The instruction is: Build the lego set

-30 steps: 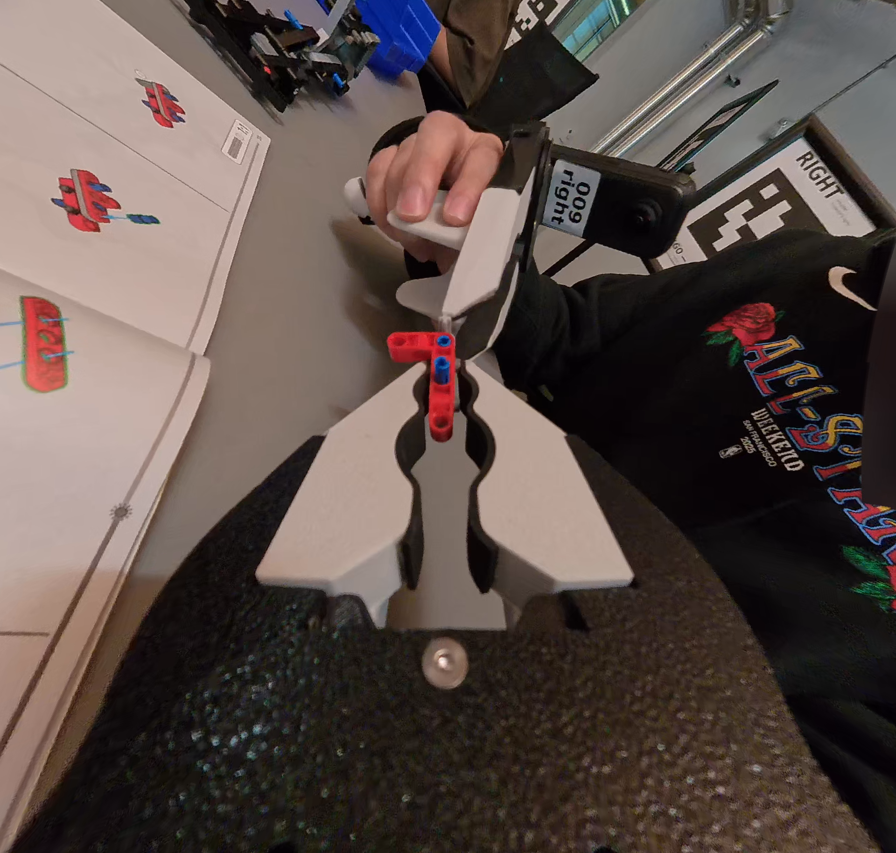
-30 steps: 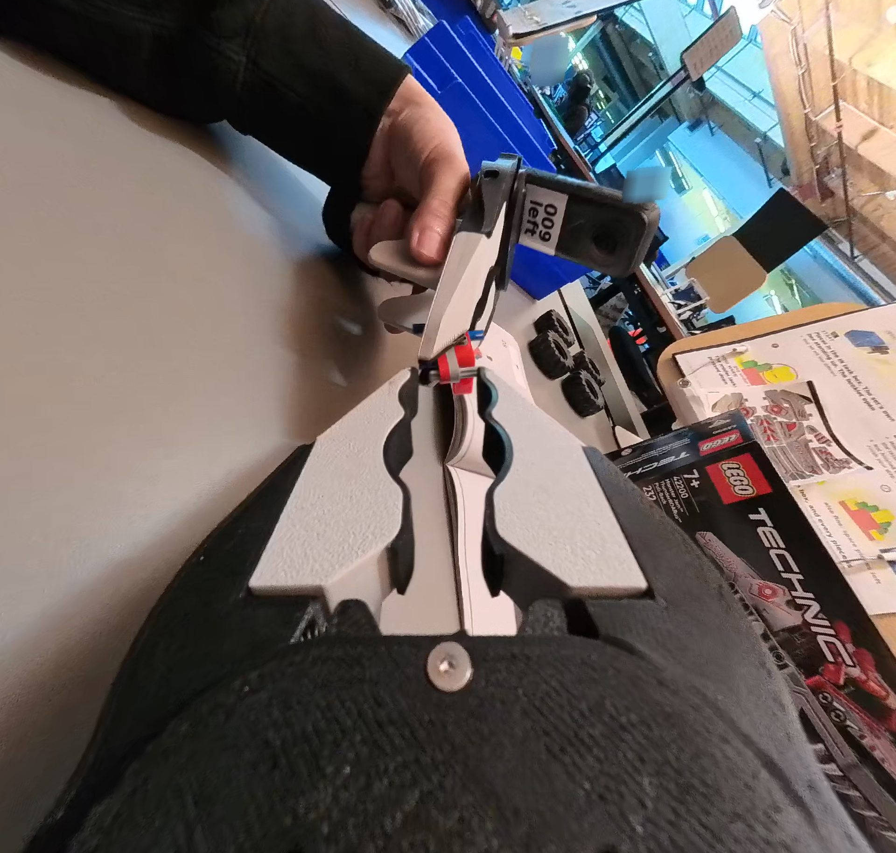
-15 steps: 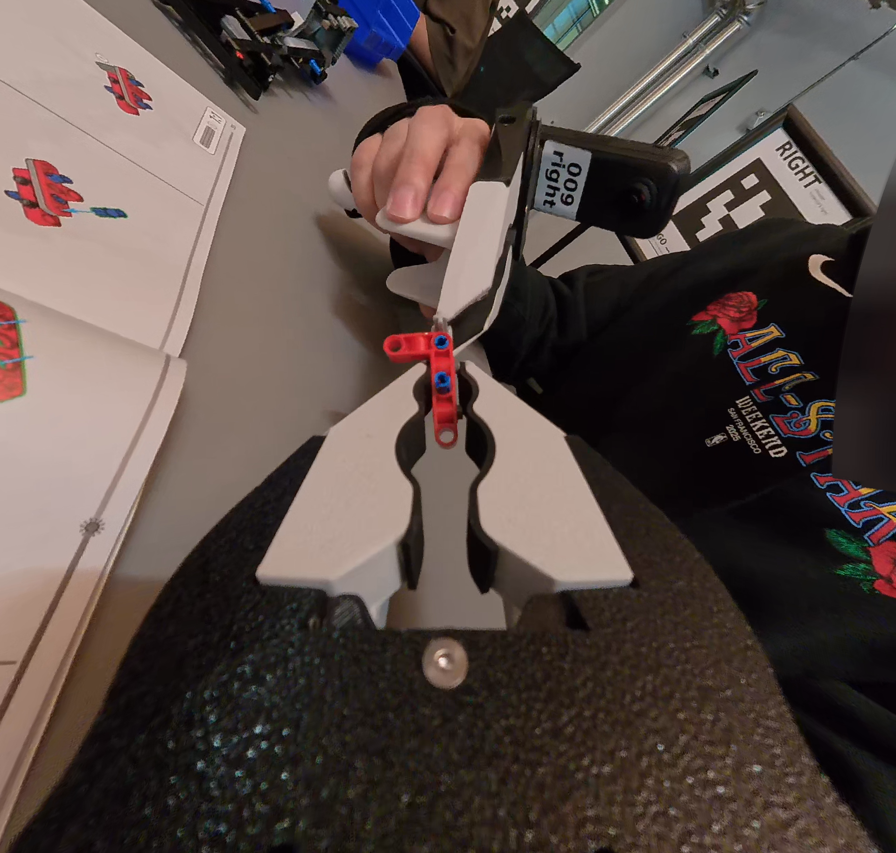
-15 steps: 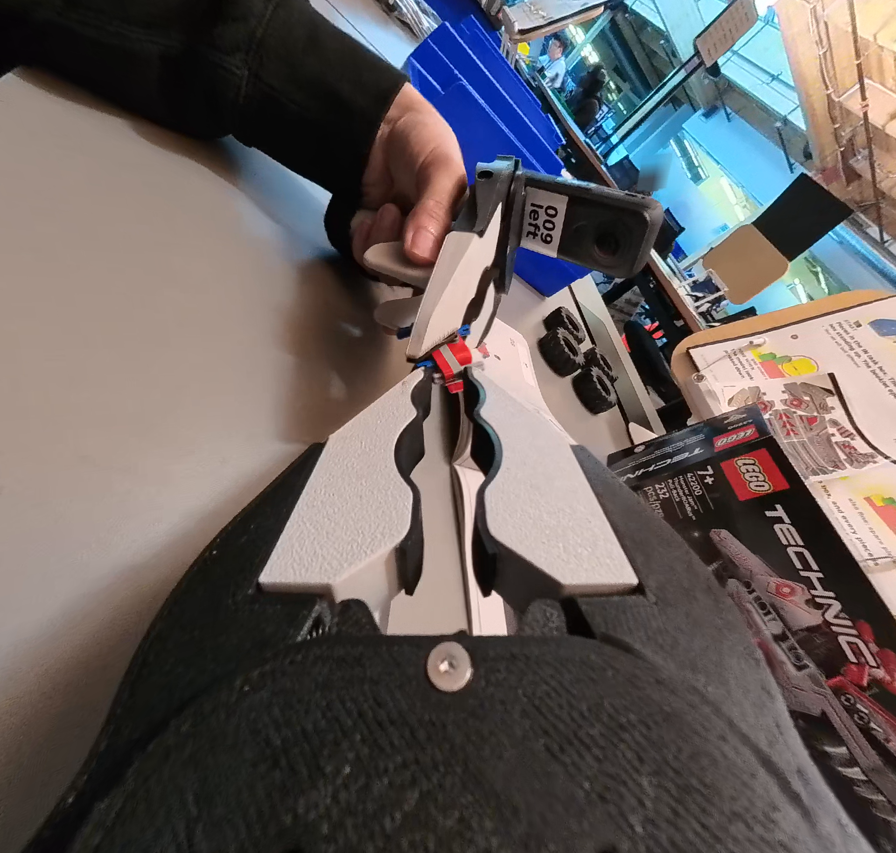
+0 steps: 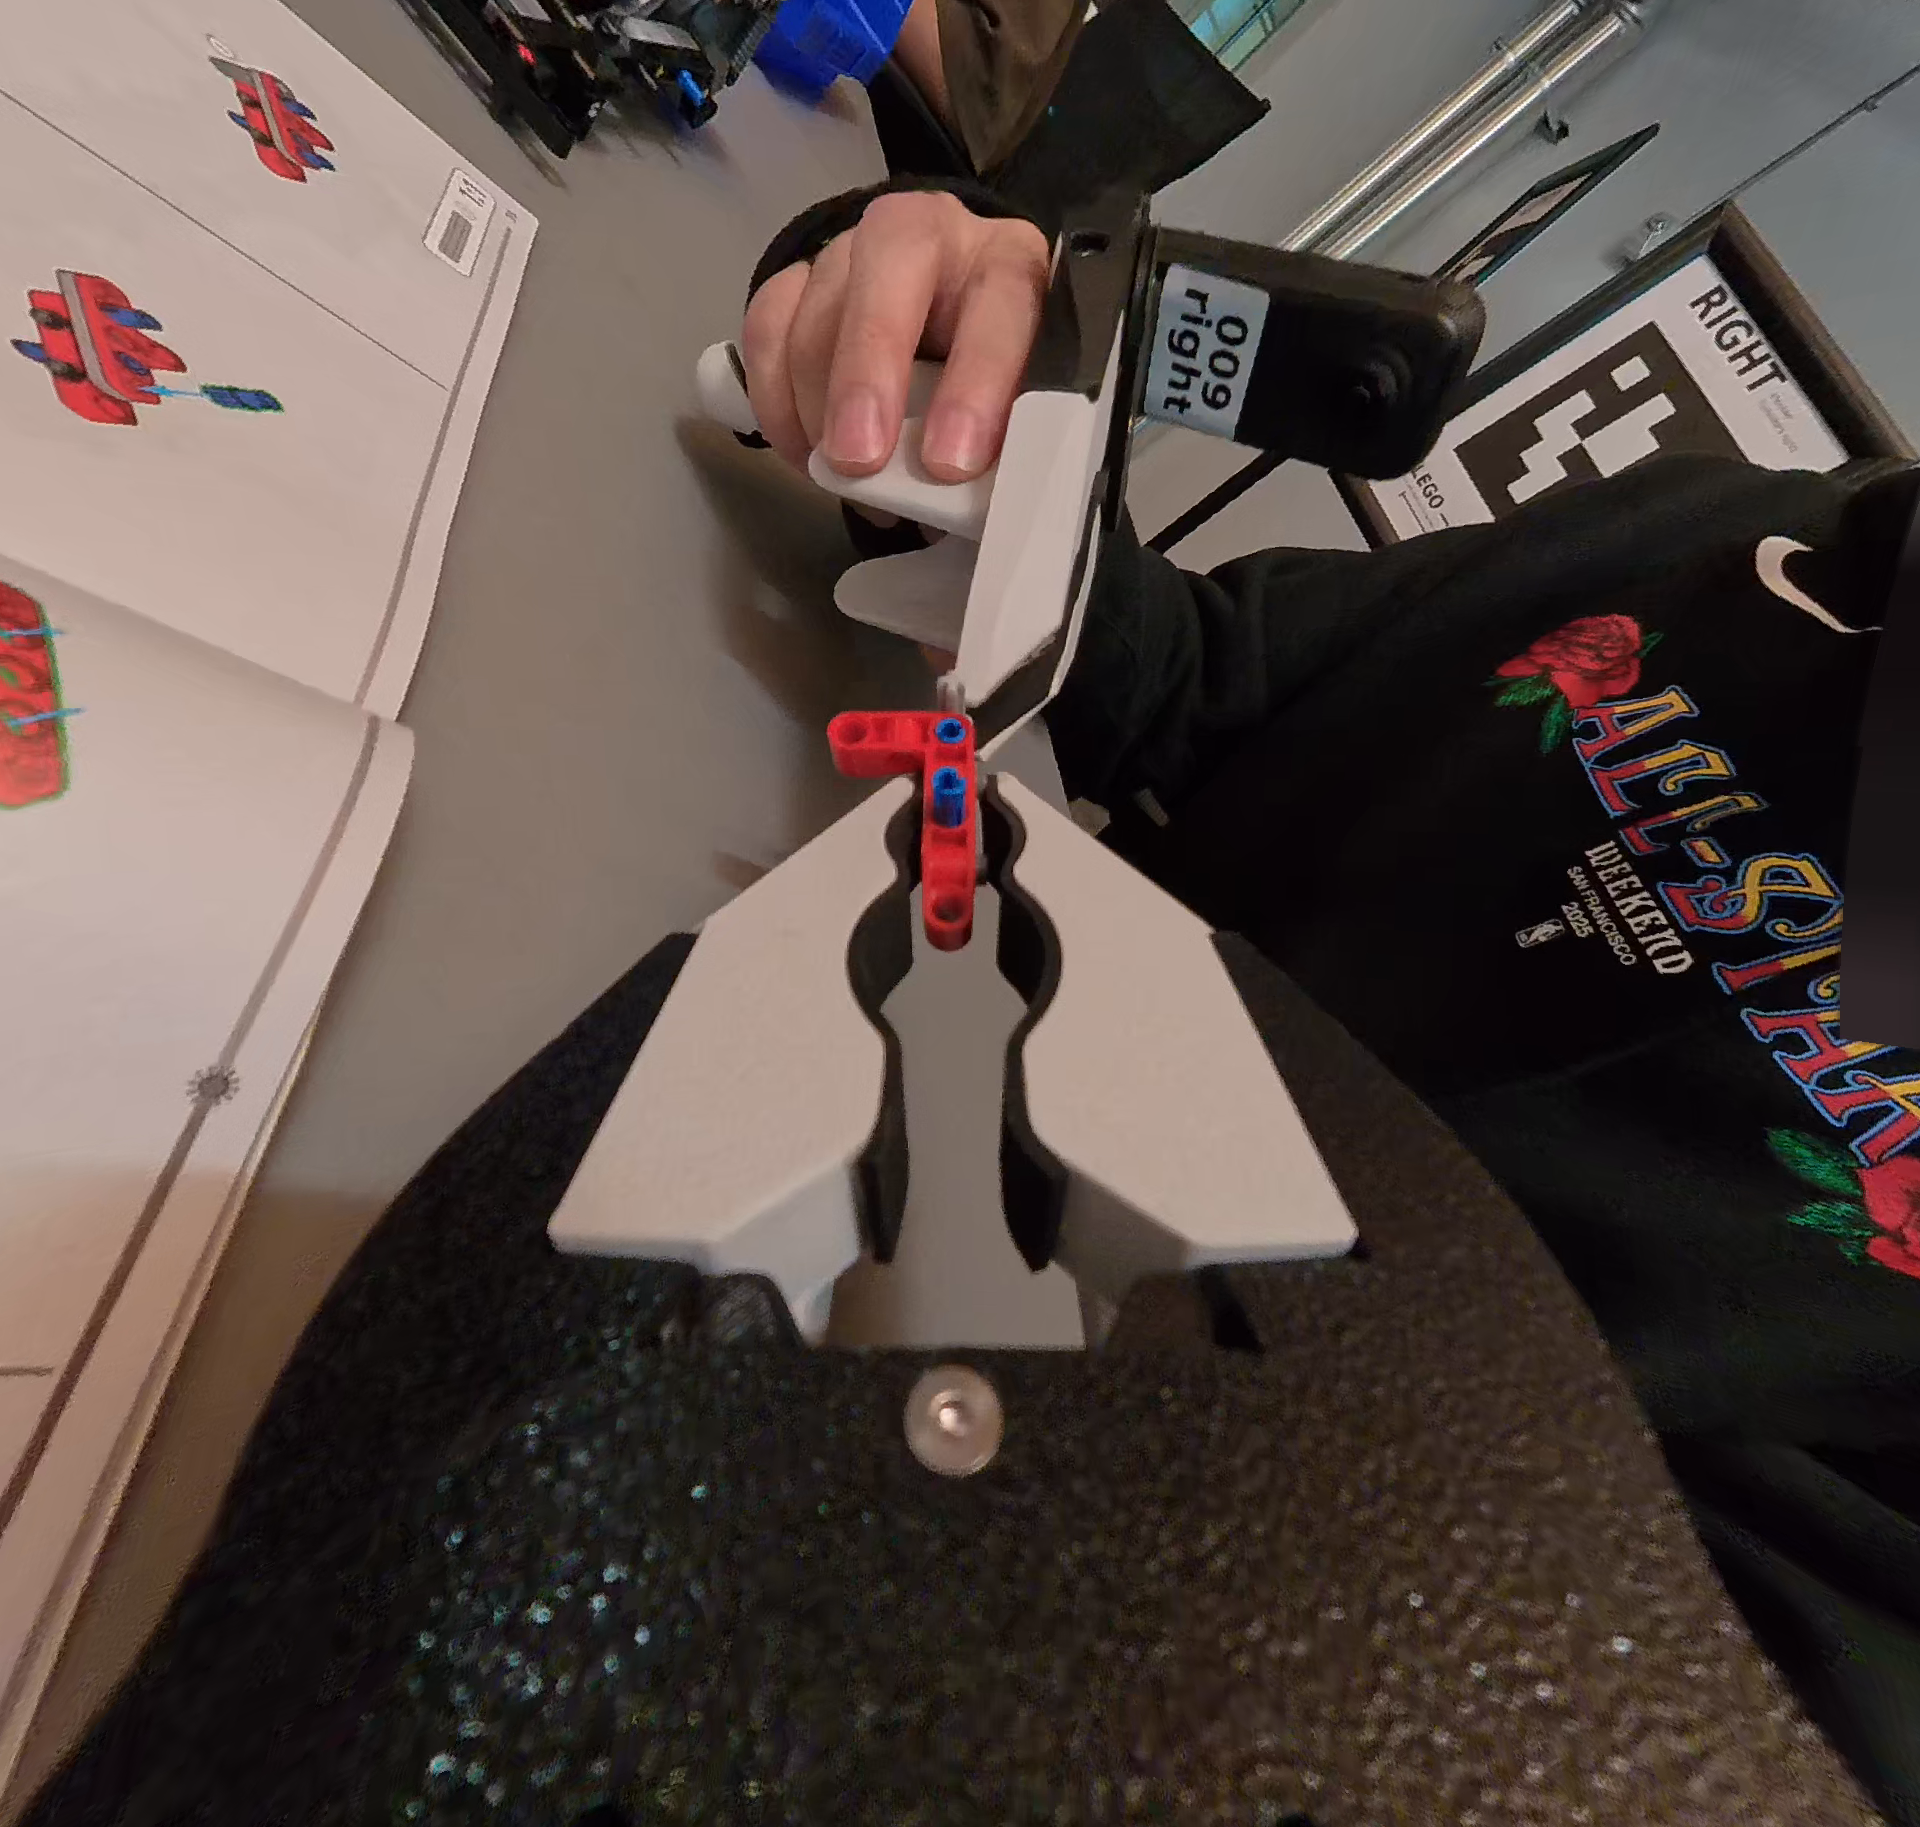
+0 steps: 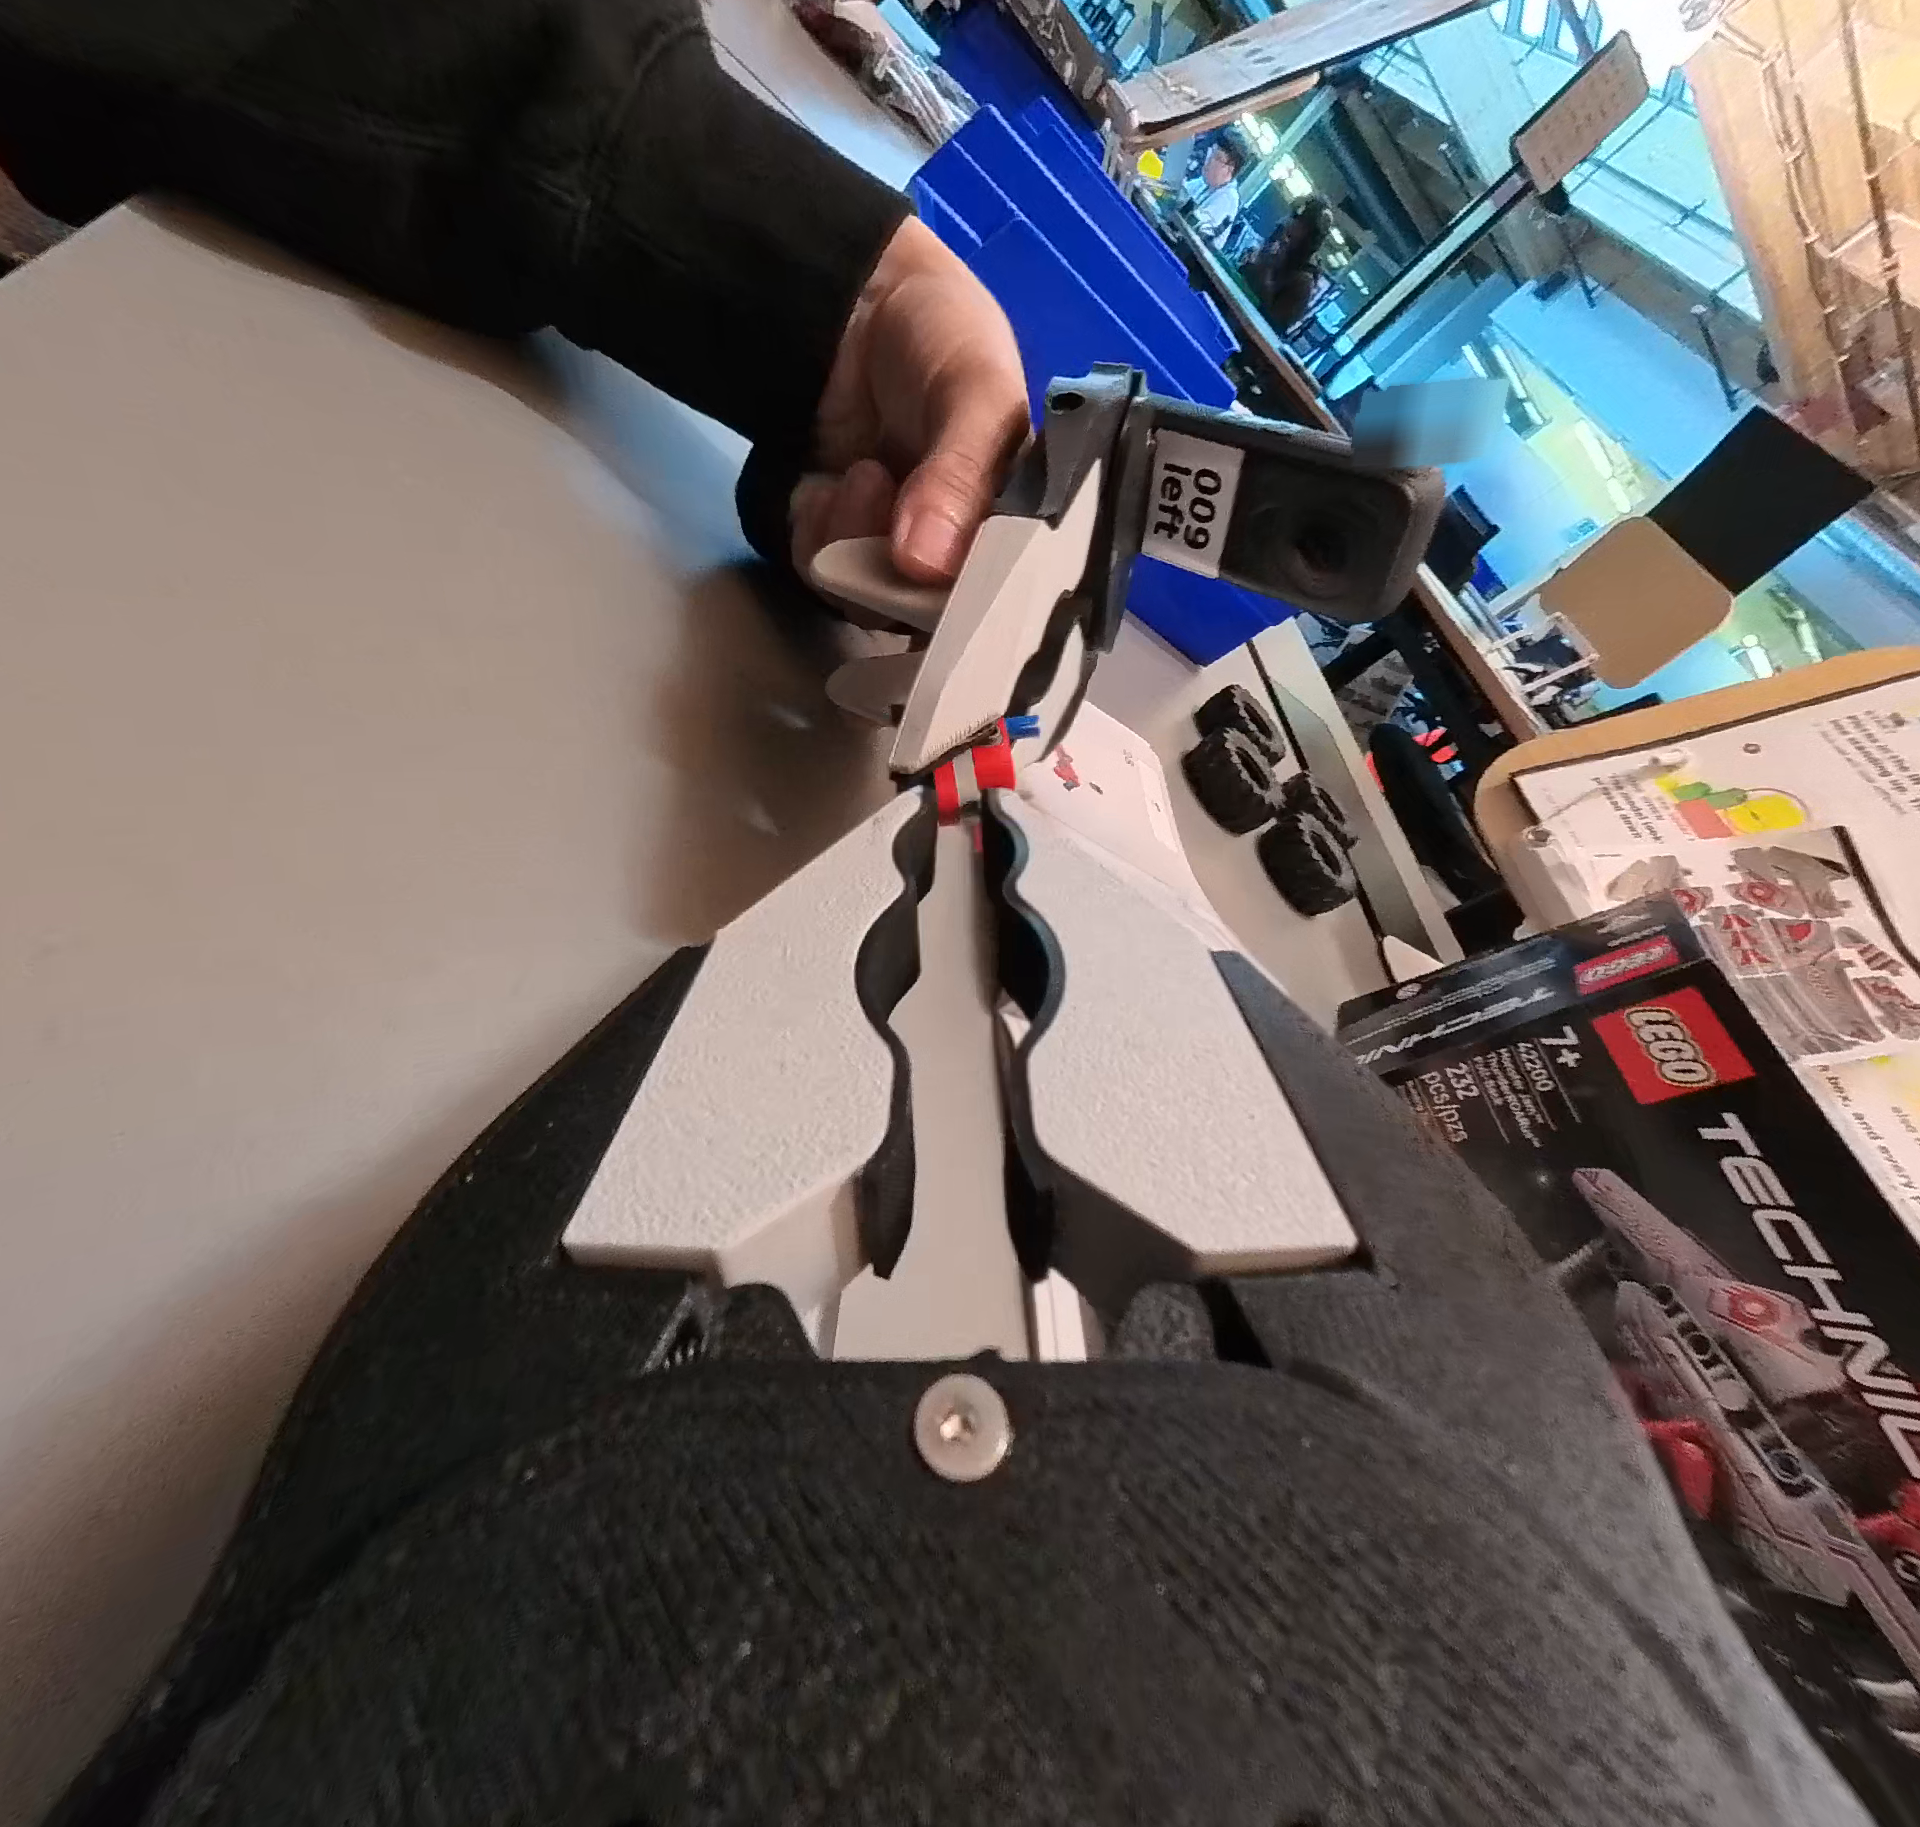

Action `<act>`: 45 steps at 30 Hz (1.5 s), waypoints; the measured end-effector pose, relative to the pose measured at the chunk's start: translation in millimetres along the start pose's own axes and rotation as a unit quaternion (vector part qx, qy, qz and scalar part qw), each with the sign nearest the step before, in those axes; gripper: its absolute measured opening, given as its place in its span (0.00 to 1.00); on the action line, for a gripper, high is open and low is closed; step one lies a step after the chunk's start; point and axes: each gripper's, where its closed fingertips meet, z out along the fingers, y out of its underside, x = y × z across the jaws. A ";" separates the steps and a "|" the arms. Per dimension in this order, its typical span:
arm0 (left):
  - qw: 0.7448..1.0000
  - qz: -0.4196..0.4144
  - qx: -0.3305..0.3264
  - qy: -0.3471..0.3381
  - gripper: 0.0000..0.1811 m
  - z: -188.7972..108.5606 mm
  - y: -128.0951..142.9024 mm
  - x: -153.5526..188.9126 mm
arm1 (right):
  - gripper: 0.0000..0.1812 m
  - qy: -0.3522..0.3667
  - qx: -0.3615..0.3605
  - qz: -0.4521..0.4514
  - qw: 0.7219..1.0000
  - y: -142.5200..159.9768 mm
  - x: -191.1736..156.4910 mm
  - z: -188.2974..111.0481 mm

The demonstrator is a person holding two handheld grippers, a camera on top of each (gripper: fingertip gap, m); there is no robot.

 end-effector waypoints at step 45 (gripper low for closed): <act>0.946 0.267 -0.069 -0.170 0.03 4.4 -1.4 -16.1 | 0.02 -0.091 0.018 0.320 0.943 4.8 9.3 -1.4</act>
